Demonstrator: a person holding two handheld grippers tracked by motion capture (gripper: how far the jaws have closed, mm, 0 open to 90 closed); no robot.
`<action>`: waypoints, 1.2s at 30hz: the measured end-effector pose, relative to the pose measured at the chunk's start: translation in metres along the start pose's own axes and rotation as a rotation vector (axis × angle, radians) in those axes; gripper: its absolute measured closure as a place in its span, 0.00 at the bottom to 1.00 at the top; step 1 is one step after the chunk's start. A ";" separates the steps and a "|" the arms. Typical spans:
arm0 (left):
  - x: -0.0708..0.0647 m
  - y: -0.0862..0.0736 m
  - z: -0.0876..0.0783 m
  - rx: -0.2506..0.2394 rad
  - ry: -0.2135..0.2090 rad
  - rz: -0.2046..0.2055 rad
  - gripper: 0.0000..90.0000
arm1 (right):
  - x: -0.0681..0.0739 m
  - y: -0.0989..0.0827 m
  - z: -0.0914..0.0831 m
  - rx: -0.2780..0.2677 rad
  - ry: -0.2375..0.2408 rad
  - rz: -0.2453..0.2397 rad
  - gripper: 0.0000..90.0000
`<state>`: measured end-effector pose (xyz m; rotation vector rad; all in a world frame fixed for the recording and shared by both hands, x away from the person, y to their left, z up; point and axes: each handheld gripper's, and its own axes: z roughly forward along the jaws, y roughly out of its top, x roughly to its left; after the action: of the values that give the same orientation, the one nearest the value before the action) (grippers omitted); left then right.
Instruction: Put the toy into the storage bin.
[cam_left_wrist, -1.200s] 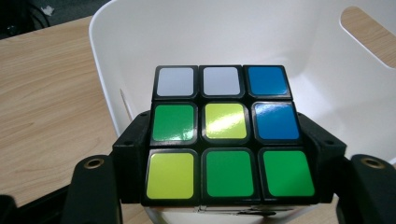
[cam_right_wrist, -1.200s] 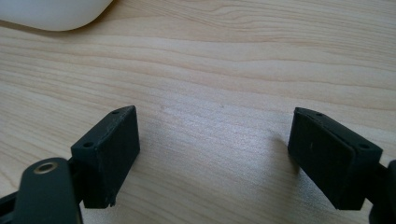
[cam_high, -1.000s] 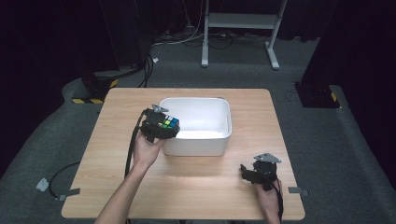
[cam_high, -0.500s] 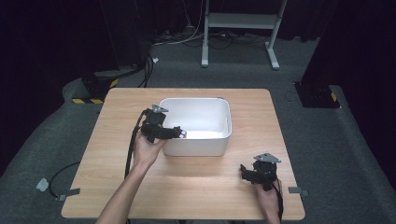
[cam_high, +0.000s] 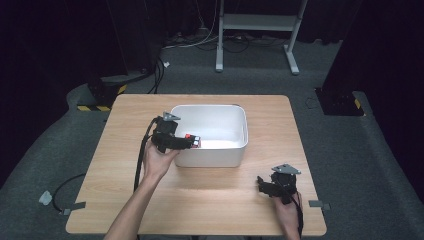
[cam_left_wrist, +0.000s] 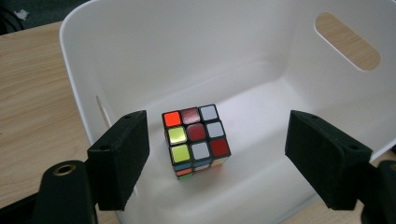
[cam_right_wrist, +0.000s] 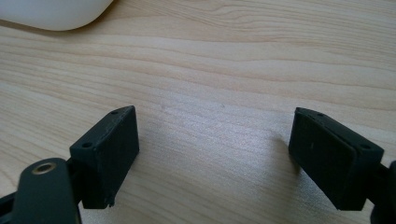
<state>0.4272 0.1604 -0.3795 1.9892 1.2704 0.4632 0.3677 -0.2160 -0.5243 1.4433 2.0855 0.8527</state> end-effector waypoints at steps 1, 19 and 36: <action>0.001 0.000 -0.001 -0.005 -0.003 -0.006 0.24 | 0.000 0.000 0.000 0.000 0.000 0.000 0.18; 0.011 0.001 -0.016 -0.076 -0.014 -0.026 0.18 | 0.000 0.000 0.000 0.001 0.002 0.001 0.18; 0.029 -0.001 -0.033 -0.128 -0.025 -0.058 0.18 | 0.000 0.000 0.000 0.000 0.002 0.000 0.18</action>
<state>0.4185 0.1995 -0.3601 1.8411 1.2479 0.4779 0.3679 -0.2161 -0.5243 1.4439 2.0869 0.8540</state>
